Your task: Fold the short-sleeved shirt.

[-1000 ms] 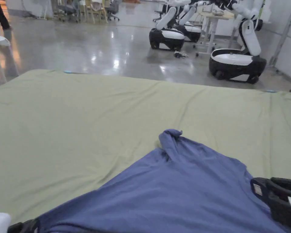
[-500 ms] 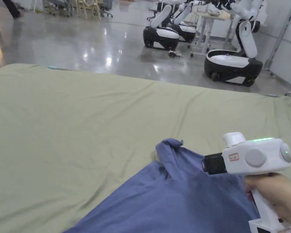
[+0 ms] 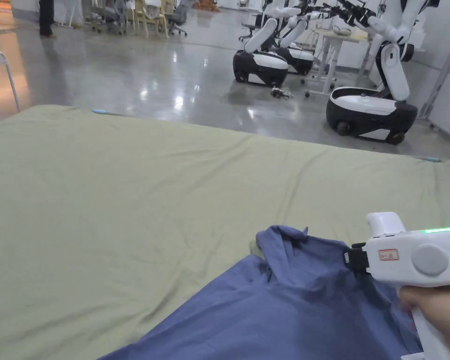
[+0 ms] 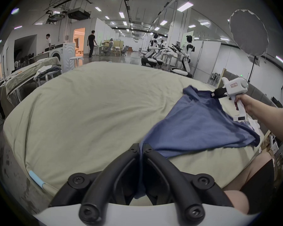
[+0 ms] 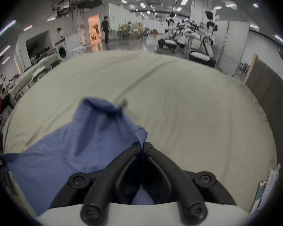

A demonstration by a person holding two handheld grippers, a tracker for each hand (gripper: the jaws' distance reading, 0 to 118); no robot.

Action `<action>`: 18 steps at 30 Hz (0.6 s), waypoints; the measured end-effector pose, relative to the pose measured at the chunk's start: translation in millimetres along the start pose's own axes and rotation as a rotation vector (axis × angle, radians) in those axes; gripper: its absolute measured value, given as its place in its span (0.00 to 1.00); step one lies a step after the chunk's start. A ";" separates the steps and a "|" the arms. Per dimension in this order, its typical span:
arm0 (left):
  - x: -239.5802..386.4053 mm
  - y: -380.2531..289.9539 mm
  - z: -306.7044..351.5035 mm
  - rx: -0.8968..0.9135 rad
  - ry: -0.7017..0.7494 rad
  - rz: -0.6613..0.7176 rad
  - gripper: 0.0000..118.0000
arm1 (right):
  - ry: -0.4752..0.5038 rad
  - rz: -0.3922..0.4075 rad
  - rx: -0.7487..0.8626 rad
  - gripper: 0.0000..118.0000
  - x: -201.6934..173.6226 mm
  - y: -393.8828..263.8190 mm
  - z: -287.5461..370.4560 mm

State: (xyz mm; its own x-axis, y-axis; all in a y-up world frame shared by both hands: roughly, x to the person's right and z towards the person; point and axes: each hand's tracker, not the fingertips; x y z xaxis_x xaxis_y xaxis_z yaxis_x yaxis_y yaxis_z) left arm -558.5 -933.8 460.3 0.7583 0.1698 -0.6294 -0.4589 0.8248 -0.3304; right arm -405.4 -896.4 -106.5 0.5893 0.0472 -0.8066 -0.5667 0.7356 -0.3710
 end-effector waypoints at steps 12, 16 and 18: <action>30.2 118.9 67.6 0.238 -0.049 -0.096 0.00 | -0.072 0.009 0.301 0.03 64.2 16.8 280.2; 48.2 168.6 89.4 0.327 -0.070 -0.162 0.00 | -0.122 -0.003 0.391 0.03 80.8 18.1 363.8; 58.6 194.0 99.6 0.343 -0.052 -0.174 0.00 | -0.154 -0.030 0.433 0.03 87.8 19.7 397.6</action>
State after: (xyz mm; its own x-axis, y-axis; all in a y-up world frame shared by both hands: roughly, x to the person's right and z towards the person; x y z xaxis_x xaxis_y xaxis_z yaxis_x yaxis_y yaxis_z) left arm -556.9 -710.2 429.3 0.8376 0.0314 -0.5454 -0.1469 0.9745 -0.1694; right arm -135.8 -609.0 -1.6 0.6987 0.0973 -0.7087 -0.2744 0.9514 -0.1399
